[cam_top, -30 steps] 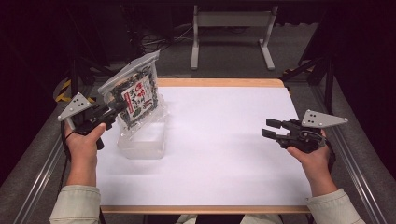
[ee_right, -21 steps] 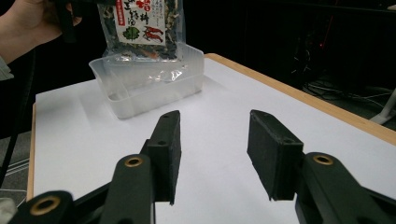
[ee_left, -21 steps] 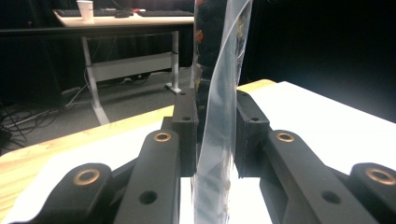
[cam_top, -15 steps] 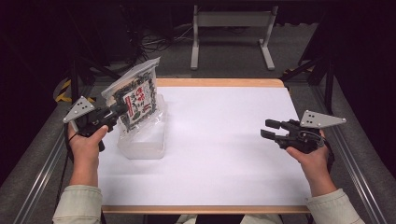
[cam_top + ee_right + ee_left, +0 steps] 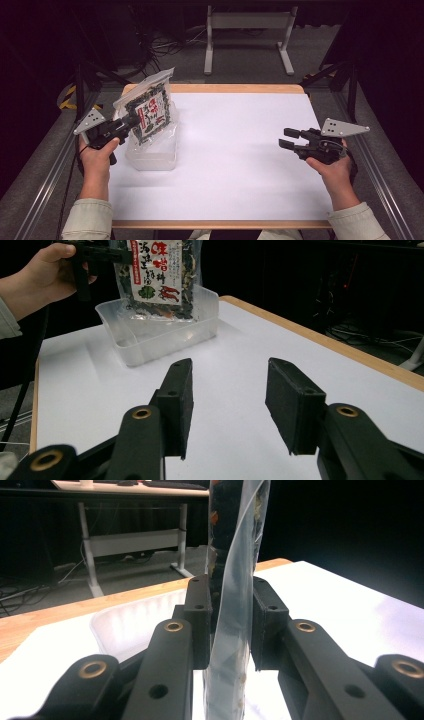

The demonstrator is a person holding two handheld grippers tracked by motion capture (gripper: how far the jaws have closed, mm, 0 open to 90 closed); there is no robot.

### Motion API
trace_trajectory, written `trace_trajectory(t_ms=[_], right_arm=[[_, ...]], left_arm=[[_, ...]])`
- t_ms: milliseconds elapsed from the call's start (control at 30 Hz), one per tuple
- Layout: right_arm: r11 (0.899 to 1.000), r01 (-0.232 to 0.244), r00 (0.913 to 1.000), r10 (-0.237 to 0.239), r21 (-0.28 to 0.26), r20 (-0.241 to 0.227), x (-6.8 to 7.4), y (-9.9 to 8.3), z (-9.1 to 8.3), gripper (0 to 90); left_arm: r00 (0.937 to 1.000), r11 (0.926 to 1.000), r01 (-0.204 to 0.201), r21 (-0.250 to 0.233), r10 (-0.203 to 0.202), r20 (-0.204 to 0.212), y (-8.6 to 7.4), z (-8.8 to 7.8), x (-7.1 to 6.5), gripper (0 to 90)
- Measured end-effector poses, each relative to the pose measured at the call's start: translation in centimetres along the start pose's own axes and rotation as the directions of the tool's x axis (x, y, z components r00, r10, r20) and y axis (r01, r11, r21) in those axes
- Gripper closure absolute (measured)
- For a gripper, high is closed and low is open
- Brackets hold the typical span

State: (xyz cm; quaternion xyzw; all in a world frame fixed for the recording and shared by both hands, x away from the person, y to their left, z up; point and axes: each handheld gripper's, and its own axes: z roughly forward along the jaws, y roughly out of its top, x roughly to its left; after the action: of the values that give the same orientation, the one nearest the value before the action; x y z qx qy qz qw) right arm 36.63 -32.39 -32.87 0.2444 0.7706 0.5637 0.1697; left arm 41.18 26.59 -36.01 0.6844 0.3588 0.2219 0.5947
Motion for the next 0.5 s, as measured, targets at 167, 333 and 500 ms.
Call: trace_trajectory(t_ms=[167, 333, 500], right_arm=[[1.000, -0.002, 1.0000, 0.002, 0.003, 0.002, -0.02, -0.04, 0.02, 53.9], [1.000, -0.001, 1.0000, 0.001, -0.001, 0.001, 0.01, -0.01, -0.03, 53.7], [1.000, -0.002, 1.0000, 0.002, 0.001, 0.002, -0.03, -0.05, -0.03, 53.6]], left_arm=[[1.0000, 1.0000, -0.003, 0.004, 0.003, -0.002, -0.17, 0.15, -0.01, 74.5], [0.9999, 1.0000, 0.005, 0.005, -0.005, -0.010, -0.41, 0.27, 0.07, 74.4], [0.9998, 0.9998, 0.015, 0.014, -0.015, -0.016, -0.79, 0.37, 0.41, 74.4]])
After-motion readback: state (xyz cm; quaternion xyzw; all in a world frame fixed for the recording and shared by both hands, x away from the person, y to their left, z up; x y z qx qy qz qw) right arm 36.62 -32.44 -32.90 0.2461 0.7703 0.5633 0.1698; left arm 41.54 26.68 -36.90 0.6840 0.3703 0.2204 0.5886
